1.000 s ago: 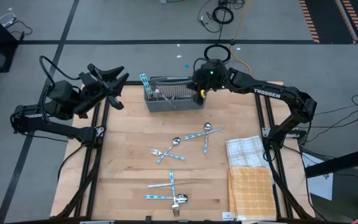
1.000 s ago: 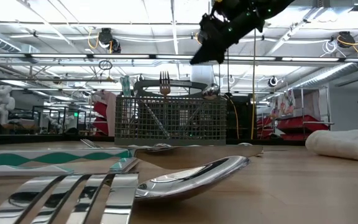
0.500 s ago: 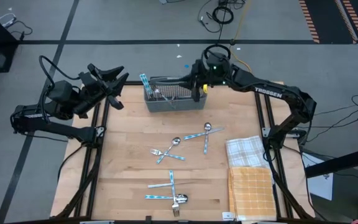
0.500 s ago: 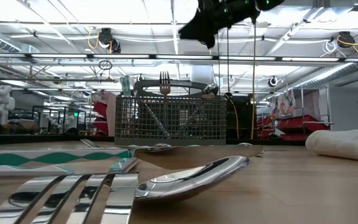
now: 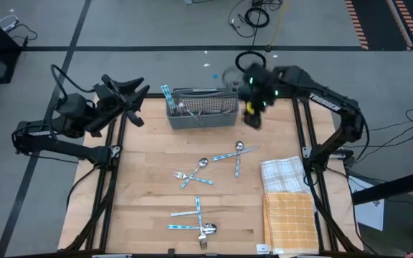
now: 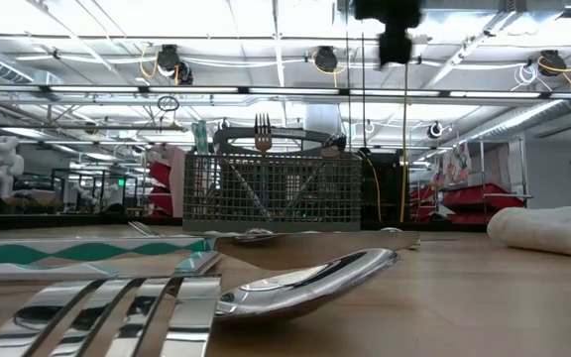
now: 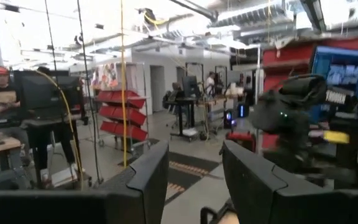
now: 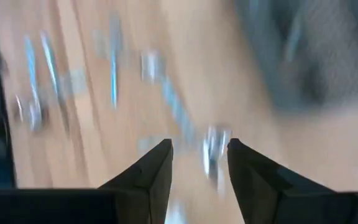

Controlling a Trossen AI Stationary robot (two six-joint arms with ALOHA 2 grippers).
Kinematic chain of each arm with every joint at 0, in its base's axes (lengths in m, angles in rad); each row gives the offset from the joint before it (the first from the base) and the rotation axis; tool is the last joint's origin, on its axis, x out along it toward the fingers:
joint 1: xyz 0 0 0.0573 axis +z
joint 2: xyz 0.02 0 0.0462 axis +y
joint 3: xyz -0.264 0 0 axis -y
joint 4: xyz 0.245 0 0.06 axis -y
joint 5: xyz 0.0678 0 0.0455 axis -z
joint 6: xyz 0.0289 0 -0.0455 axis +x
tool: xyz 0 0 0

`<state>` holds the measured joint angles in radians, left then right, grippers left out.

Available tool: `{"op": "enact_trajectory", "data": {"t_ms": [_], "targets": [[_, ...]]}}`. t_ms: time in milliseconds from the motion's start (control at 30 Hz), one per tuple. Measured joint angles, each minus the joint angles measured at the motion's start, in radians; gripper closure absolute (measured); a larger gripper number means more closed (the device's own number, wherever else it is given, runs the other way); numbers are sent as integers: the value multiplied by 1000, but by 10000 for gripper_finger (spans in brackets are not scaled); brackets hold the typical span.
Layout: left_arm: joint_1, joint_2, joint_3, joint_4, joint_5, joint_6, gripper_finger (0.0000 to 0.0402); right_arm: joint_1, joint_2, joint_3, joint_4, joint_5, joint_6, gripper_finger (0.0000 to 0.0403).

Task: Sort silverware
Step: Put the top spoon into the middle right section of the utensil holder

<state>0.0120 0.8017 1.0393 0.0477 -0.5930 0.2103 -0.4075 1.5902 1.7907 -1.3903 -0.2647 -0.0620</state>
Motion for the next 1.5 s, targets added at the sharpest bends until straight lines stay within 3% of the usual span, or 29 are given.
{"op": "enact_trajectory", "data": {"t_ms": [67,167,333,533,767,1033,1500], "targets": [[0,0,0,-30,-10,-30,247,49,-2,-46,-101,59,6,260],[0,0,0,-61,-18,-48,247,111,0,-146,-113,83,10,261],[0,0,0,-69,-20,-108,247,169,-1,-353,154,70,88,261],[0,0,0,-105,-22,-139,247,201,0,-614,468,50,415,261],[0,0,0,-138,-22,-153,247,222,0,-788,740,149,837,261],[0,0,0,-140,-22,-153,247,213,-1,-841,836,348,1042,261],[0,0,0,-166,-17,-152,247,202,29,-840,834,357,1151,261]]}}
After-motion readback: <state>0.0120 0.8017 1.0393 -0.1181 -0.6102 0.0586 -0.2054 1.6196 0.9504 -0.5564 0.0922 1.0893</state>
